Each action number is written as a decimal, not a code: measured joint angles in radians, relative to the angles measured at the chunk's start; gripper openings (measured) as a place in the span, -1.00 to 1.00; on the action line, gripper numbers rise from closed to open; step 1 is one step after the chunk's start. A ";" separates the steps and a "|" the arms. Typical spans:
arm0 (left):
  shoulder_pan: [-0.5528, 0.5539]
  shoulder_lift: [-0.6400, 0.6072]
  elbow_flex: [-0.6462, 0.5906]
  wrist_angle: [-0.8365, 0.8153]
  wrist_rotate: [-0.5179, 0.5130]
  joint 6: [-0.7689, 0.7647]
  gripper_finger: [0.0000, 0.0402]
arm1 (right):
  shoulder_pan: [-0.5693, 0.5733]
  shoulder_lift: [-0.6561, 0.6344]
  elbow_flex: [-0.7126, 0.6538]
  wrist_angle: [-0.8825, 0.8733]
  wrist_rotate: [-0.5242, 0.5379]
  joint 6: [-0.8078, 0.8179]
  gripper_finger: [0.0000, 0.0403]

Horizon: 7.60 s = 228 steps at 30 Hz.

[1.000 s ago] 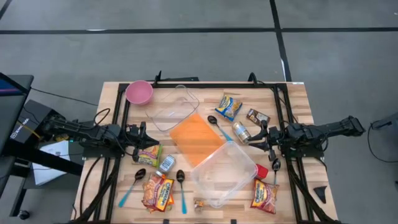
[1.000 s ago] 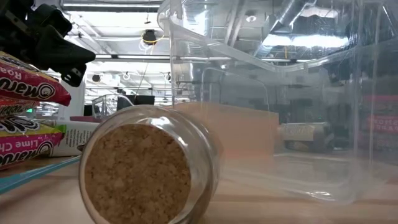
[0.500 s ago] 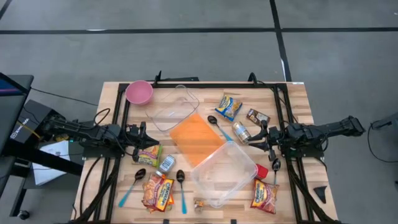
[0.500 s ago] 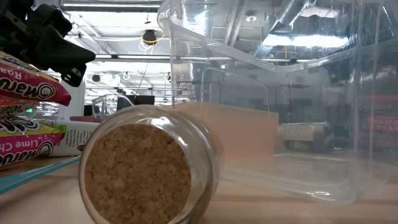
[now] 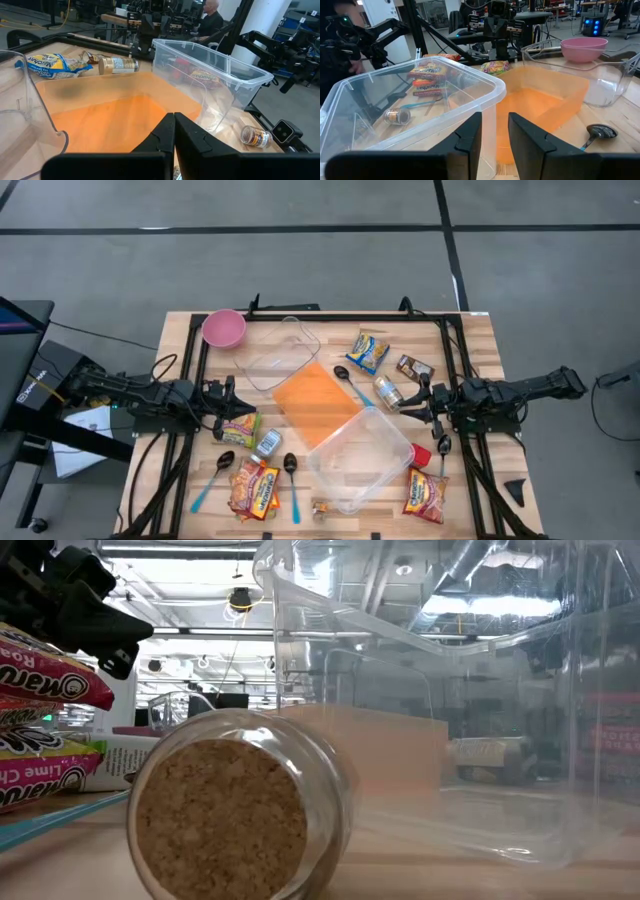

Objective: Pick & Place Food Item

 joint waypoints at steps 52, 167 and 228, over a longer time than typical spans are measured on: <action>0.000 0.007 0.000 0.580 -0.217 -0.251 -0.99 | -0.006 -0.001 0.038 0.607 0.321 0.414 -0.54; 0.001 0.590 0.785 0.216 -0.796 0.310 0.09 | -0.924 1.118 0.906 -1.116 0.001 0.124 0.16; 0.001 0.589 0.785 0.216 -0.779 0.306 0.09 | -0.915 1.120 0.456 -0.707 -0.014 0.447 0.14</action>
